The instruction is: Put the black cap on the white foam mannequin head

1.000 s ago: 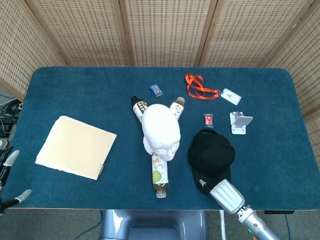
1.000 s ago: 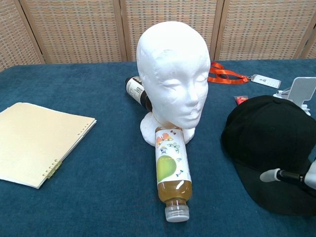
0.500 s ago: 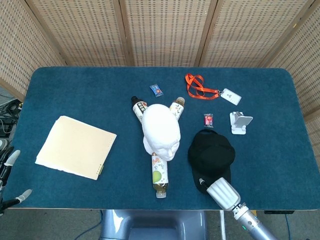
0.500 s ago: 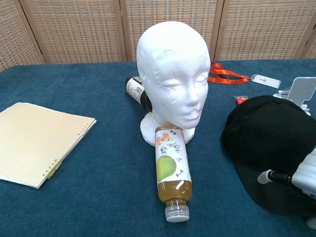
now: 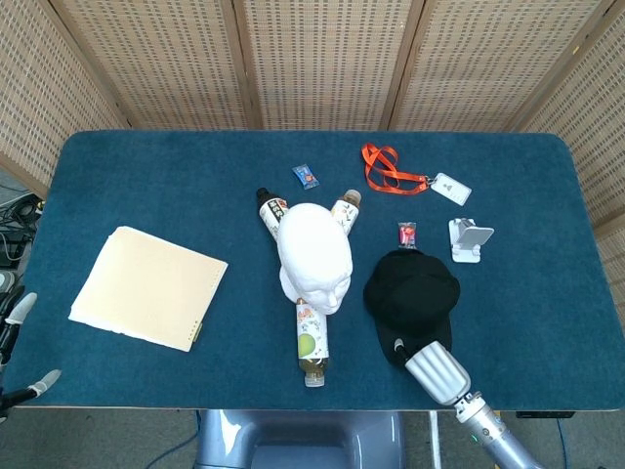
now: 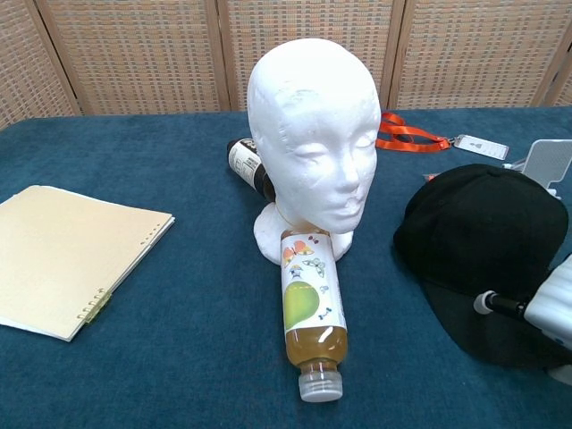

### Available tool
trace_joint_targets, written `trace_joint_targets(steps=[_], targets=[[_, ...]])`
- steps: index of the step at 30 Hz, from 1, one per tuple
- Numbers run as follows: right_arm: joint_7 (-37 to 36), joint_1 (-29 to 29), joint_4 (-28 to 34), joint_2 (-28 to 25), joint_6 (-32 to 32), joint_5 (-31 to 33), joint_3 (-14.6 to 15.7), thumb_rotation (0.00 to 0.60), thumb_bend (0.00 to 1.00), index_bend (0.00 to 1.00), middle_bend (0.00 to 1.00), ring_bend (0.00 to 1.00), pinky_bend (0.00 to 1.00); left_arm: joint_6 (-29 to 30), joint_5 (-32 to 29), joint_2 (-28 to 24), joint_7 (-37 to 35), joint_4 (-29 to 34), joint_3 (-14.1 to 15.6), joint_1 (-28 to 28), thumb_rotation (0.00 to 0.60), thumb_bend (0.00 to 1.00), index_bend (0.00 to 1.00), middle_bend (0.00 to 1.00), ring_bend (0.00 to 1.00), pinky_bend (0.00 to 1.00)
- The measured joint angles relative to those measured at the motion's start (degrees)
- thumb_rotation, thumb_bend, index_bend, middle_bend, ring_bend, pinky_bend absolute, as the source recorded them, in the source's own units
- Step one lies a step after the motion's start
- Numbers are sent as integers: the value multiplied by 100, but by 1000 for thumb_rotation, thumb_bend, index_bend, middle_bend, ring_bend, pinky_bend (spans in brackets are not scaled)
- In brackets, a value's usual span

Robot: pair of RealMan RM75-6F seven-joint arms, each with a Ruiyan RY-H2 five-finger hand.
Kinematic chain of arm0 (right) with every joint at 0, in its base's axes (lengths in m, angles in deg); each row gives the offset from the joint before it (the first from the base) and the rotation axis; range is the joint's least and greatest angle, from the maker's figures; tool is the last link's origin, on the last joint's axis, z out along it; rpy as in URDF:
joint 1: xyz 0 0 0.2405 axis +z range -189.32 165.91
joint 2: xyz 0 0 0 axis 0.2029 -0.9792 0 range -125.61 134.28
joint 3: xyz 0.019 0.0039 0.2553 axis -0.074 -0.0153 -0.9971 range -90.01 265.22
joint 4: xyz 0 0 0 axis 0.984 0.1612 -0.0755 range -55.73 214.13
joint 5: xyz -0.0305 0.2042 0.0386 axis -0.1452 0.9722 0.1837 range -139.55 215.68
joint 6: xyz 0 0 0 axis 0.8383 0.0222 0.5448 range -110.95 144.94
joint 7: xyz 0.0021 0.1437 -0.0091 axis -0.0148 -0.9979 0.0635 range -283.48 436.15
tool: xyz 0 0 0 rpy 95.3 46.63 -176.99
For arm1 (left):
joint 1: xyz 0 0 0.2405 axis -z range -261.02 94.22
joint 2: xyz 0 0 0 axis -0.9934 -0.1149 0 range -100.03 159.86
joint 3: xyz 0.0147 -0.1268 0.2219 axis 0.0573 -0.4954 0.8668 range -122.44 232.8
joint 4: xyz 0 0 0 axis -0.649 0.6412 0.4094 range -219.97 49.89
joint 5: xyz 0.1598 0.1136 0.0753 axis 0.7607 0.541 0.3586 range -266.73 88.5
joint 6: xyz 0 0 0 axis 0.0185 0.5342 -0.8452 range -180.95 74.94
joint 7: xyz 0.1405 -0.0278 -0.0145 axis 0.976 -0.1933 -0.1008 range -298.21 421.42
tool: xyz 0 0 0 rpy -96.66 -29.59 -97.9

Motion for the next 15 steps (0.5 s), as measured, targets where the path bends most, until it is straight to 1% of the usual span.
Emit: trace_joint_targets(steps=[4,7,10,12,15], targets=[[-131,-2,-259,140,-410,-17,-86,600,503,389,881,983,1000,-7,-7,-2,-15,-3,0,3,600,0,0,0,0,0],[-400,10,-325,210,-711,43,-232,600,523,388,881,983,1000,-21,-9,-6,-18,0,3,9,600,0,0,0,0,0],[-709,68,-231,209,-888,181,-476,600,530,388,881,983,1000,-18,-11,-10,-25,3,3,9,600,0,0,0,0,0],[-829,138,-61,164,-959,288,-661,600,530,388,881,983,1000,-19,-11,-10,-23,4,4,9,600,0,0,0,0,0],[-846,257,182,58,-923,425,-762,600,533,388,881,983,1000,-33,0,-8,-11,6,12,14,600,0,0,0,0,0]])
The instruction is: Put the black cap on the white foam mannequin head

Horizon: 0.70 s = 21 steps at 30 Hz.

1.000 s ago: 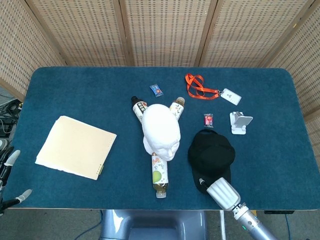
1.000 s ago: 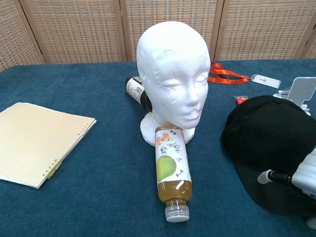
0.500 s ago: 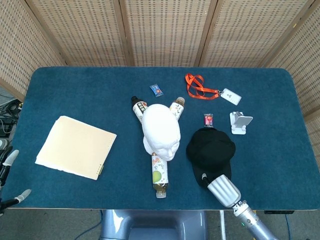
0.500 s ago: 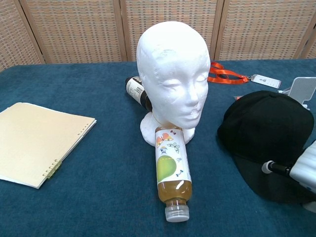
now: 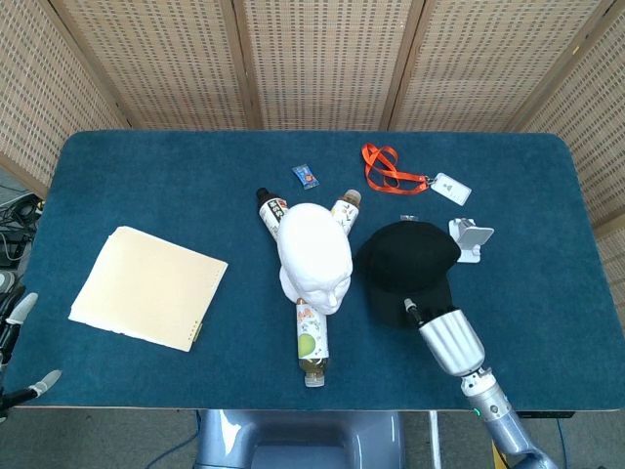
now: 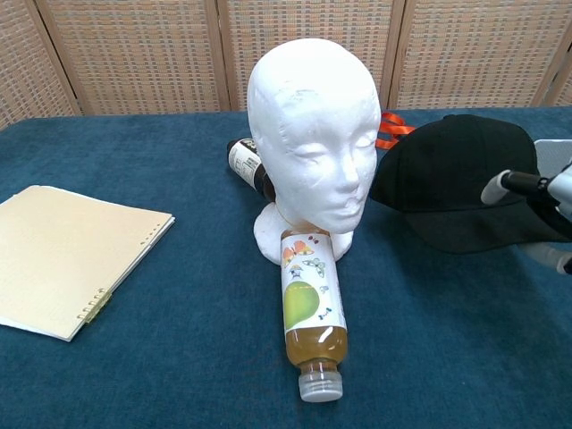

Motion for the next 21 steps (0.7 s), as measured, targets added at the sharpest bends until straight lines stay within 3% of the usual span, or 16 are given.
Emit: trace_joint_targets(steps=[7,13,15,19,21], targets=[[123,145,-29,117,192,255,-116,600,634,370,881,983,1000,1,-7,-8,-32,1,4,0,600,0,0,0,0,0],[267,301,-105,231,338,405,-241,600,662,351,881,983,1000,-25,-26,-15,-44,2,-1,15,600,0,0,0,0,0],[318,350,-95,240,425,459,-271,600,691,411,886,984,1000,-26,-30,-19,-50,4,-1,16,600,0,0,0,0,0],[451,469,-60,259,589,606,-351,600,722,648,915,996,1000,-23,-31,-24,-60,2,1,14,600,0,0,0,0,0],[492,514,-54,276,611,681,-408,600,721,697,928,1000,1000,-17,-37,-27,-68,1,-3,13,600,0,0,0,0,0]])
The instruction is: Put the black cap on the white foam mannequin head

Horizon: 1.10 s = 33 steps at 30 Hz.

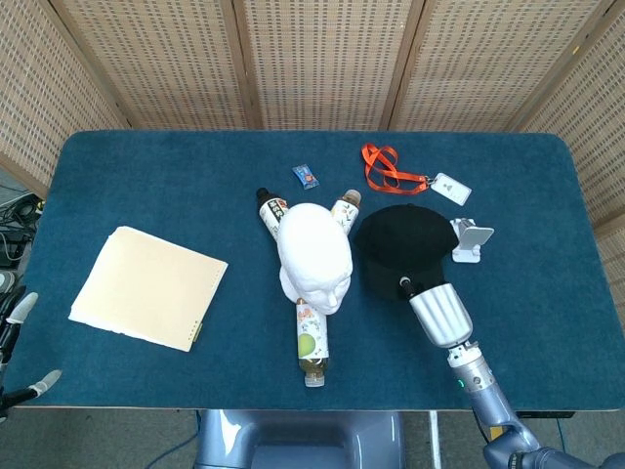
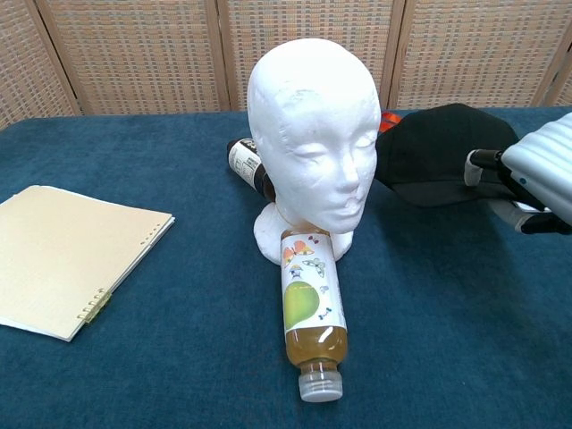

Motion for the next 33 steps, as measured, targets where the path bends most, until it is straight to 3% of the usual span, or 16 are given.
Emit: trace_joint_targets(steps=[10,16,29,33], targets=[[-92,94,272,-98,-54,333,-249,600,672,752,961,1000,1000,-28,-10,-9,-10,3,0,16,600,0,0,0,0,0],[-47,265,636,-260,17,573,-584,600,616,767,974,1000,1000,-11,3,-15,-28,5,10,7,600,0,0,0,0,0],[1268,1157,1711,-751,582,2098,-2358,600,608,771,983,1000,1000,-49,-108,-70,-198,-2,-28,37,600,0,0,0,0,0],[1722,1405,1965,-866,619,2519,-2714,600,608,772,983,1000,1000,-59,-141,-98,-278,-5,-39,48,600,0,0,0,0,0]])
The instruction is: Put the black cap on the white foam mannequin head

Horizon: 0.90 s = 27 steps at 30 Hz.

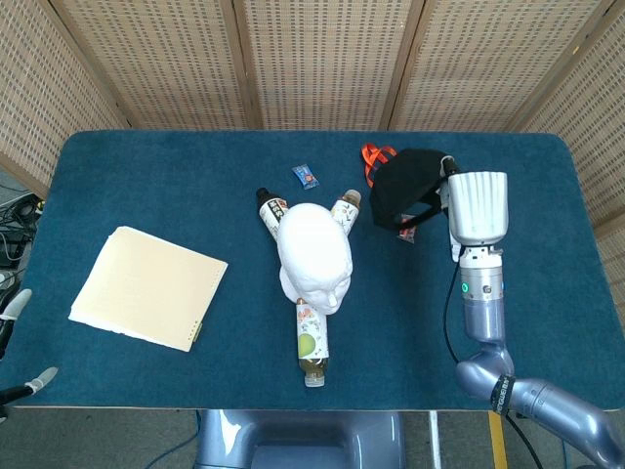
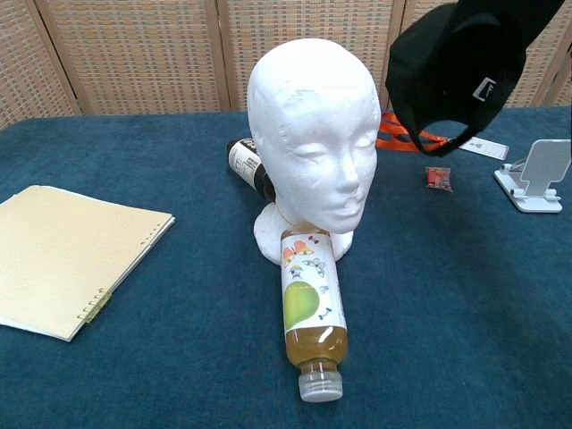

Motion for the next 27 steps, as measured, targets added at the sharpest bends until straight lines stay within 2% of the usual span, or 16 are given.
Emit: trace_joint_targets(steps=[5,13,20,27], targets=[[292,177,374,-181,-116,141,-124,600,607,772,984,1000,1000,-22,-24,-27,-61,-5,-7,16,600,0,0,0,0,0],[466,327,1043,-284,-435,108,-153,600,608,774,988,1000,1000,20,25,-47,-129,-10,11,3,600,0,0,0,0,0],[863,637,1762,-147,-695,372,-235,600,608,773,988,1000,1000,55,63,-67,-188,-26,24,-8,600,0,0,0,0,0],[1443,1111,1960,200,-903,552,-214,600,608,774,989,1000,1000,88,38,-99,-319,-52,16,-14,600,0,0,0,0,0]])
